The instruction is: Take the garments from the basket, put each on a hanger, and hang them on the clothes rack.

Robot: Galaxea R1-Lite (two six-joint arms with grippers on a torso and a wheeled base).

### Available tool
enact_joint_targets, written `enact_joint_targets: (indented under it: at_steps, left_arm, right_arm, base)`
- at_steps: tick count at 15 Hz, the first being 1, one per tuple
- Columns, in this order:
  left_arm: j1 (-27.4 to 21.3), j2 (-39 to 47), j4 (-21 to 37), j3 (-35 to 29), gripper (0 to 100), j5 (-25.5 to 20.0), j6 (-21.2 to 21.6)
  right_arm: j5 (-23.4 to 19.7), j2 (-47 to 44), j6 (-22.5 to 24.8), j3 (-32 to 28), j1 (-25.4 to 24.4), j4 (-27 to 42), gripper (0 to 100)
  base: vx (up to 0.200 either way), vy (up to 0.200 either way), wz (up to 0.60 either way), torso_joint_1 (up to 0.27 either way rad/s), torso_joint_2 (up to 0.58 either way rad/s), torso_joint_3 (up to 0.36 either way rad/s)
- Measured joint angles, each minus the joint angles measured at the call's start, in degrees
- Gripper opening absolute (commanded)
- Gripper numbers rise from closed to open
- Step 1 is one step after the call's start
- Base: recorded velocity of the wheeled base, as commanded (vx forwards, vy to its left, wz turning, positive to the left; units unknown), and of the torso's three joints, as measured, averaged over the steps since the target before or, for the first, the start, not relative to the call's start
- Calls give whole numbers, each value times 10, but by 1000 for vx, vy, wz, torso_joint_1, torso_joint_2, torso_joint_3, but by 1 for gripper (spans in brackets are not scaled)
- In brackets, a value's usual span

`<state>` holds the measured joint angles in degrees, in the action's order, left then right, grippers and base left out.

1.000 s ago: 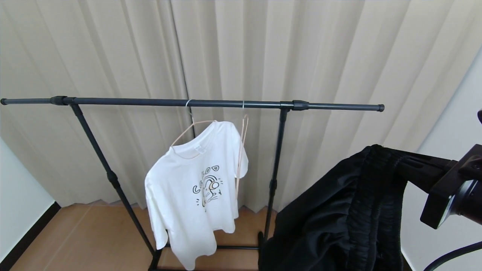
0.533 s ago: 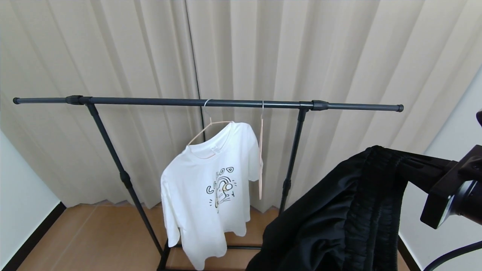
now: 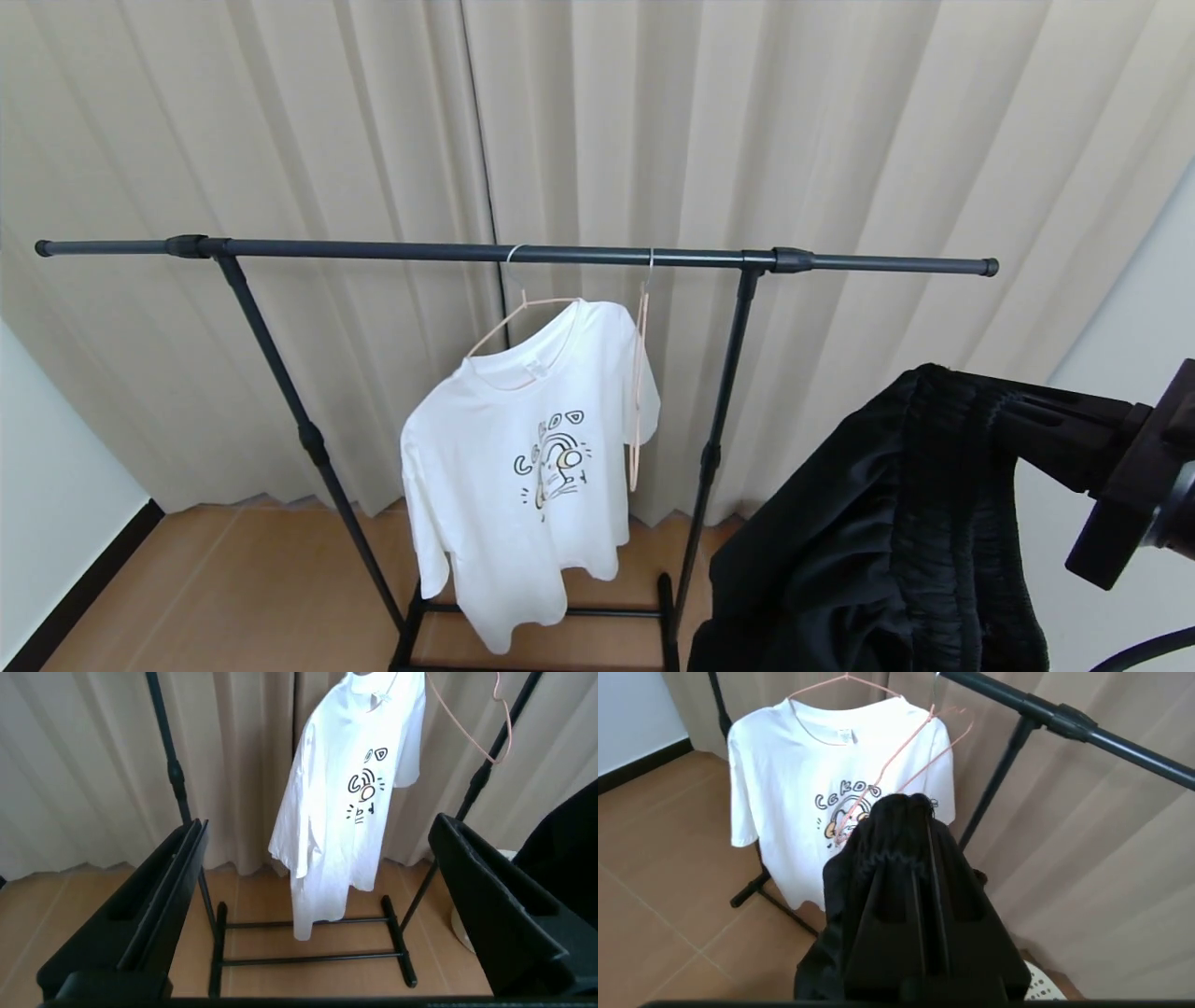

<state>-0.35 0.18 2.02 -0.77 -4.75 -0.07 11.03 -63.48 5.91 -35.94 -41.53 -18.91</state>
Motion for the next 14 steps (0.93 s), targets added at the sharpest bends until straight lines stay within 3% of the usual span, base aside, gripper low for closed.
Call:
enact_joint_targets:
  at_steps: [2,9,14]
  left_arm:
    - [0,0,0,0,100,0,0]
    - [0,0,0,0,100,0,0]
    - [0,0,0,0,100,0,0]
  right_arm:
    - [-5,7,0,0,0,0,0]
    - [-4,16,22,17,0,0,0]
    - [-4,17,22,18,1,0,0]
  base:
    - [0,0,-600,-2,2,5]
    - [0,0,0,0,0,0]
    - [-160,0,0,5,3,2]
